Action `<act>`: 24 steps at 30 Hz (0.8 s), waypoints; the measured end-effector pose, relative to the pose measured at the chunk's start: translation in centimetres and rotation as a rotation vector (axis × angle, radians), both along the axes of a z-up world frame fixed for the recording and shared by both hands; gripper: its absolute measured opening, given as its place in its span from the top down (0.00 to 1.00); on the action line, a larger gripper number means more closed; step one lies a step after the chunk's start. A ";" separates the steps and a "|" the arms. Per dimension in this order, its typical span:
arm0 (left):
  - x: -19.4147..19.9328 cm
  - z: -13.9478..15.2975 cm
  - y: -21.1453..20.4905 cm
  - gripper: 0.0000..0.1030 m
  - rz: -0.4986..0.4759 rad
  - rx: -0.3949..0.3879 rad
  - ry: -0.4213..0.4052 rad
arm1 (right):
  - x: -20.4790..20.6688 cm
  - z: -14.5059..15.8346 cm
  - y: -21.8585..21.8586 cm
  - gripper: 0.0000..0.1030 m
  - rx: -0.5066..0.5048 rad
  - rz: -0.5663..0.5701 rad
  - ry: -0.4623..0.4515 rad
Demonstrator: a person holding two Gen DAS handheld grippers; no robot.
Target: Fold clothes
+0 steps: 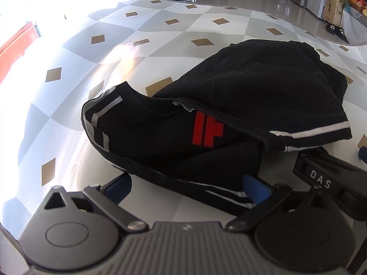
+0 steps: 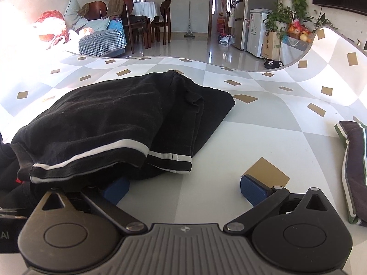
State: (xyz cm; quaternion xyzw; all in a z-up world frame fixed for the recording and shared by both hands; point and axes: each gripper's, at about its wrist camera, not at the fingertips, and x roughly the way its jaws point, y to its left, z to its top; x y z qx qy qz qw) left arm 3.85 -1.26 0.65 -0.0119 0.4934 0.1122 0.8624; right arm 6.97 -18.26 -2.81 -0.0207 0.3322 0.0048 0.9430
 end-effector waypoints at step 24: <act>0.5 -0.4 -0.4 0.00 -0.027 0.011 0.007 | 0.1 -0.1 0.0 0.00 0.005 0.001 -0.005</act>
